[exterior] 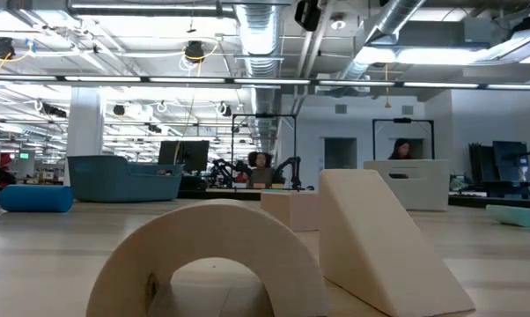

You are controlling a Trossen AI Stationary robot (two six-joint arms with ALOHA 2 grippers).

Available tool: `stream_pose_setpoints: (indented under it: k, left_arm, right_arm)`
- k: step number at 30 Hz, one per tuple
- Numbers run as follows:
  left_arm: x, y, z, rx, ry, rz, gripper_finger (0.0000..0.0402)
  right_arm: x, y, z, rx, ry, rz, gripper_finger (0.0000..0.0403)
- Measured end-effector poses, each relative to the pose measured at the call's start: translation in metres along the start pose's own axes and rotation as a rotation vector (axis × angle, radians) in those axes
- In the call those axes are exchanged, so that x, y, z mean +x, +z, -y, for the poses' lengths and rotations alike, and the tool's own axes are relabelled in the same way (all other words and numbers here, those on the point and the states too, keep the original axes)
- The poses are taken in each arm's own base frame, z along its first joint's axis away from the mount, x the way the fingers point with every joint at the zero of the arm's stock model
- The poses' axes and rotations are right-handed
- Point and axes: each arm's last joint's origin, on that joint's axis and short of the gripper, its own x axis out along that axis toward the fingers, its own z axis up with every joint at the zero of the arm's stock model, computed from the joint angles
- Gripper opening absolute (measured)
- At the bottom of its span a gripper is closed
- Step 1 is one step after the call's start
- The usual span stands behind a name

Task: Sort & place blocks by color
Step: Put the right blue block into the blue bin

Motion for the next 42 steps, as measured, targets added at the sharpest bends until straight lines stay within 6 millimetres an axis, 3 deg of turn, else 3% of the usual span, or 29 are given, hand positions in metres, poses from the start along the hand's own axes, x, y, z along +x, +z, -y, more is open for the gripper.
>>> stream_pose_setpoints:
  k: [14,25,31,36,42]
  left_arm:
    - [0.011,-0.009,0.004,-0.058,-0.031,-0.032,0.0235]
    - [0.010,-0.009,0.006,-0.087,-0.051,-0.041,0.0123]
    - [0.009,-0.010,0.007,-0.104,-0.054,-0.051,0.0104]
    - [-0.004,-0.002,0.006,-0.106,0.069,-0.099,0.0108]
    - [-0.041,0.012,0.000,-0.133,0.344,-0.214,0.0105]
  right_arm:
    - [0.014,-0.007,0.004,0.017,0.023,-0.020,0.0164]
    - [0.016,-0.007,0.003,0.025,0.039,-0.020,0.0164]
    - [0.016,-0.007,0.003,0.024,0.039,-0.020,0.0164]
    - [0.013,-0.002,0.007,0.014,-0.012,0.036,0.0173]
    - [0.003,0.008,0.015,-0.015,-0.142,0.143,0.0176]
